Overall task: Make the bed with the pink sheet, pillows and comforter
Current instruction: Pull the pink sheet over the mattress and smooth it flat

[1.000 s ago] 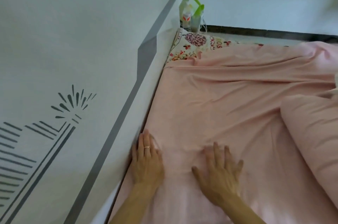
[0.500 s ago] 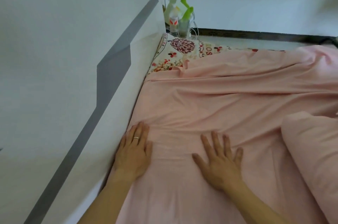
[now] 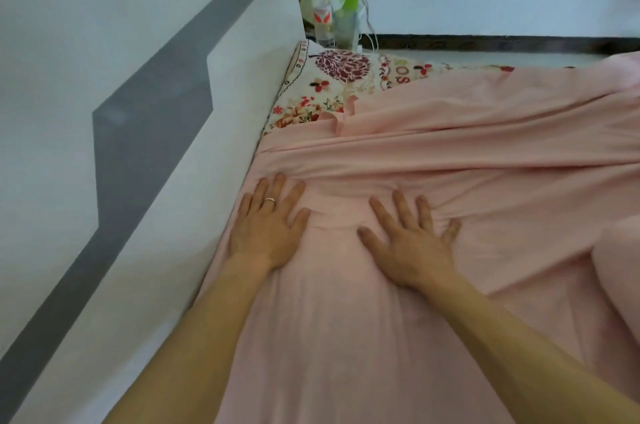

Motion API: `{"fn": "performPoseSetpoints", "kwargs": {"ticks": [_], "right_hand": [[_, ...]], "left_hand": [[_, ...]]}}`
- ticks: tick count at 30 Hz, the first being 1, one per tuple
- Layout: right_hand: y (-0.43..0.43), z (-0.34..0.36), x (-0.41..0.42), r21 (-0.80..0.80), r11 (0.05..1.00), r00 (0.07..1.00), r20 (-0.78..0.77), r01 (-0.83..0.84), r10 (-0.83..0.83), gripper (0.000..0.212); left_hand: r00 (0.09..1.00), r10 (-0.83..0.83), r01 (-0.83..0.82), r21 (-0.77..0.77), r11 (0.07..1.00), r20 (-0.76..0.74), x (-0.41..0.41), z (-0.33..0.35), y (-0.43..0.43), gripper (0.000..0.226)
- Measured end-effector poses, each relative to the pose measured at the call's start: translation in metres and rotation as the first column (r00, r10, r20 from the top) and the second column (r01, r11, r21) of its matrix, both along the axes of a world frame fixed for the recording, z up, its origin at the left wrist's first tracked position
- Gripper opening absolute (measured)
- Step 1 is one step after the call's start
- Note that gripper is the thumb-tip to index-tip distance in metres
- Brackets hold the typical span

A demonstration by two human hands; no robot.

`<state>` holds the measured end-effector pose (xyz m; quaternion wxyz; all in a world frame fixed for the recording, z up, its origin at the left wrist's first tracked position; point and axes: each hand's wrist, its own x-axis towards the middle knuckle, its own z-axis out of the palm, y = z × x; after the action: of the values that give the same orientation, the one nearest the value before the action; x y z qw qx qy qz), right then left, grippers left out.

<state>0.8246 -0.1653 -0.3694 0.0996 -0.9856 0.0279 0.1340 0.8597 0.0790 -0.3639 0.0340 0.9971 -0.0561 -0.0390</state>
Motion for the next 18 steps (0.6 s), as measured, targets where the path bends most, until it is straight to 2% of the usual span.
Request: {"fn": "performPoseSetpoints", "kwargs": {"ticks": [6,10,14,18], "right_hand": [[-0.001,0.001,0.044,-0.007,0.998,0.998,-0.011,0.058,-0.058,0.065],[0.006,-0.002,0.075,-0.011,0.995,0.995,0.024,0.097,-0.096,0.063],[0.002,-0.009,0.097,-0.016,0.995,0.994,0.066,0.094,-0.092,0.061],[0.003,-0.006,0.118,0.011,0.992,0.991,0.036,0.129,-0.129,0.061]], "left_hand": [[0.999,0.040,-0.040,-0.030,0.999,-0.002,0.048,-0.001,-0.001,0.063],[0.996,0.053,-0.050,-0.043,0.998,0.065,0.080,-0.008,-0.006,0.062],[0.994,0.050,-0.040,-0.098,0.994,0.097,0.091,-0.013,-0.008,0.059],[0.989,0.062,-0.044,-0.133,0.990,0.131,0.091,-0.015,-0.006,0.059]]}}
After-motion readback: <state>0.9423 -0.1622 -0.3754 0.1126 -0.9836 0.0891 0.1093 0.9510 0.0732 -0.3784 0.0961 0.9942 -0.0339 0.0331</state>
